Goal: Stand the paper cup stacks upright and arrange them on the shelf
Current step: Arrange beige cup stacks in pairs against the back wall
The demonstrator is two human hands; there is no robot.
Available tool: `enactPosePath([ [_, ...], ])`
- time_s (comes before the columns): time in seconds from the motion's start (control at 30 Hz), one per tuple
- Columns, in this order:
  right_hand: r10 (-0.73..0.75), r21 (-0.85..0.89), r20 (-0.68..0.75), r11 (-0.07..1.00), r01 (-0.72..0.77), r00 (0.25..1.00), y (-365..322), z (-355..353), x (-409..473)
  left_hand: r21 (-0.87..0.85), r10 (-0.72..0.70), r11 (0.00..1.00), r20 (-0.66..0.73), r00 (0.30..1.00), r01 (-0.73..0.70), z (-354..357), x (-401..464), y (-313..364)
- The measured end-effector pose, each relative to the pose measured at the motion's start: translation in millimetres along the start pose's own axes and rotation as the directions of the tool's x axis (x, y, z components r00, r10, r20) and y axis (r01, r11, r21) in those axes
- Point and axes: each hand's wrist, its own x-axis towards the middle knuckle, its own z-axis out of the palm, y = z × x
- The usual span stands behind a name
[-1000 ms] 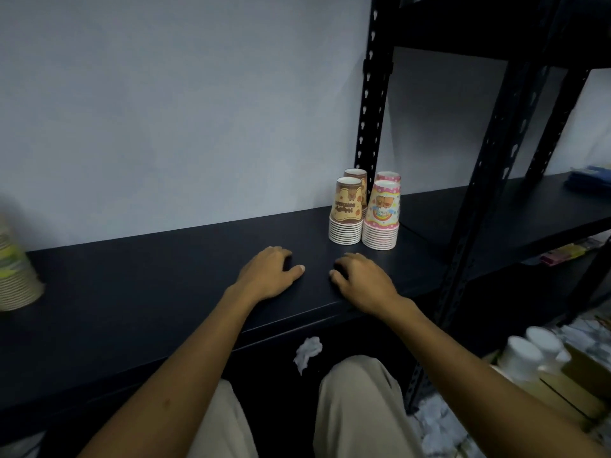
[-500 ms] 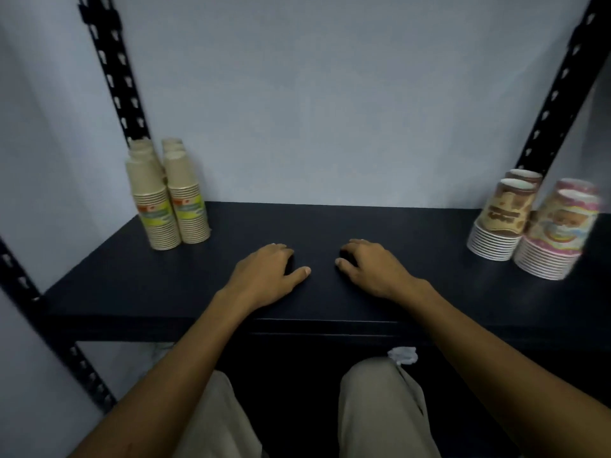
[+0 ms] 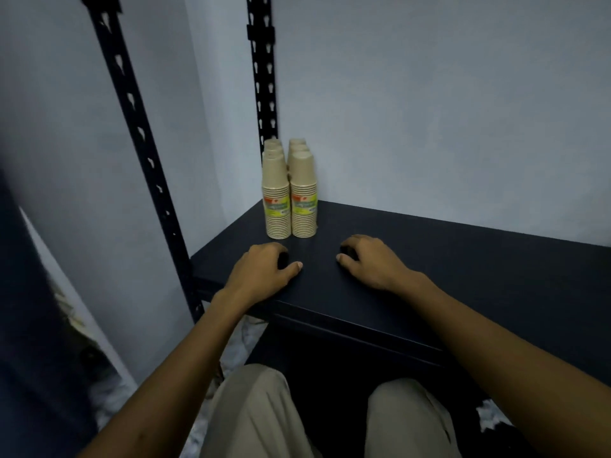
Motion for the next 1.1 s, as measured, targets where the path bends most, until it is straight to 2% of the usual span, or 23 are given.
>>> enactPosePath([
  [0.1, 0.039, 0.120, -0.016, 0.992, -0.037, 0.999, -11, 6, 17, -0.285, -0.101, 0.956, -0.083, 0.991, 0.074, -7, 6, -9],
  [0.2, 0.100, 0.279, -0.057, 0.957, -0.081, 0.993, -20, 9, 34, -0.575, -0.276, 0.804, -0.142, 0.951, 0.148, -11, 19, -17],
  [0.27, 0.150, 0.430, -0.093, 0.898, -0.096, 0.984, -25, 11, 45, -0.657, -0.360, 0.734, -0.160, 0.919, 0.173, -11, 29, -22],
  [0.4, 0.200, 0.646, -0.107, 0.758, -0.085, 0.974, -29, 15, 65, -0.724, -0.359, 0.674, -0.145, 0.922, 0.149, -8, 46, -26],
  [0.6, 0.156, 0.742, -0.154, 0.670, 0.010, 0.976, -30, 24, 79, -0.756, -0.273, 0.651, -0.145, 0.951, 0.072, -1, 65, -27],
  [0.9, 0.158, 0.718, -0.249, 0.692, 0.073, 0.956, -21, 21, 67, -0.777, -0.219, 0.627, -0.099, 0.971, 0.063, 5, 73, -23],
  [1.1, 0.195, 0.687, -0.283, 0.724, 0.057, 0.939, 14, 2, 37, -0.806, -0.124, 0.591, -0.057, 0.991, 0.028, 23, 80, 15],
])
